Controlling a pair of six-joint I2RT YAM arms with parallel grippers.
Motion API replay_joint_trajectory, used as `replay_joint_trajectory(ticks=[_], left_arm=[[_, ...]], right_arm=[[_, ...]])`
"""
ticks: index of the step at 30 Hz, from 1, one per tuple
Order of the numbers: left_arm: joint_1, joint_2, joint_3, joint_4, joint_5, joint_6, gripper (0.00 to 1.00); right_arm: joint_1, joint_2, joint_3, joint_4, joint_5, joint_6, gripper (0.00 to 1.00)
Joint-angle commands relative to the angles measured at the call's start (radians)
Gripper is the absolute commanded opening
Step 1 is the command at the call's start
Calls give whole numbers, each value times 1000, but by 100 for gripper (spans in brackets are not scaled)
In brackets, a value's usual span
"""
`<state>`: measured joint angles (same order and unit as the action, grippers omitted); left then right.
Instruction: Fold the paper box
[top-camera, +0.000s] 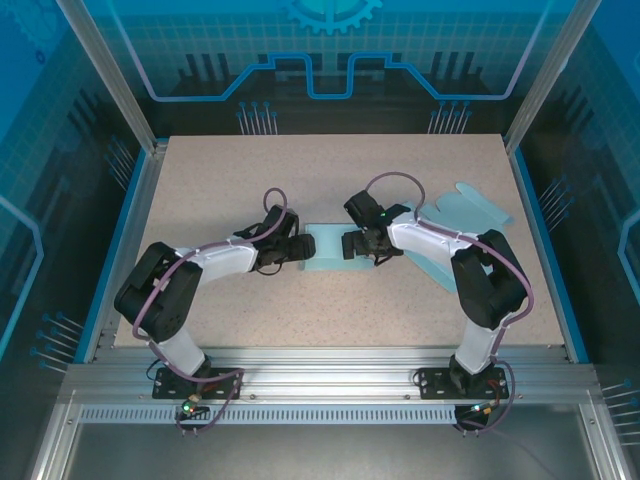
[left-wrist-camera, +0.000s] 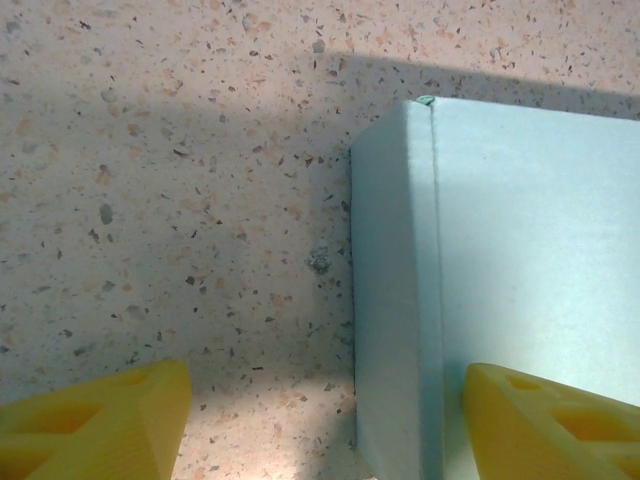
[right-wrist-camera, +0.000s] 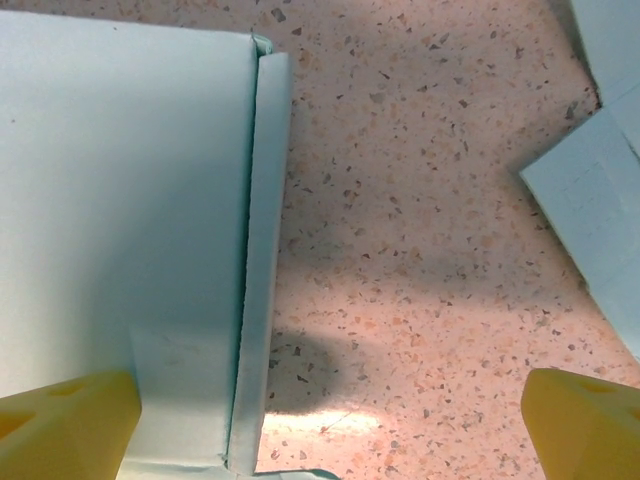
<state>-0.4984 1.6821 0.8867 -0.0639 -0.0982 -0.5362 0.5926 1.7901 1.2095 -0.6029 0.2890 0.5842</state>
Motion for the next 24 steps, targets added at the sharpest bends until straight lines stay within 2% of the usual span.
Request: replay_joint_trajectory(ticks=[1, 7, 15, 19, 24], left_arm=[[8, 28, -33, -32, -5, -17, 71], [9, -7, -26, -36, 20, -13, 70], [13, -121, 15, -38, 52, 5, 66], [31, -116, 30, -27, 79, 3, 64], [52, -71, 13, 26, 129, -34, 58]], right_arm=[[-12, 37, -34, -7, -19, 19, 100], [-12, -11, -28, -8, -23, 11, 100], [-14, -157, -48, 10, -55, 6, 100], [-29, -216, -92, 62, -133, 32, 100], [-81, -234, -170, 192, -304, 79, 100]])
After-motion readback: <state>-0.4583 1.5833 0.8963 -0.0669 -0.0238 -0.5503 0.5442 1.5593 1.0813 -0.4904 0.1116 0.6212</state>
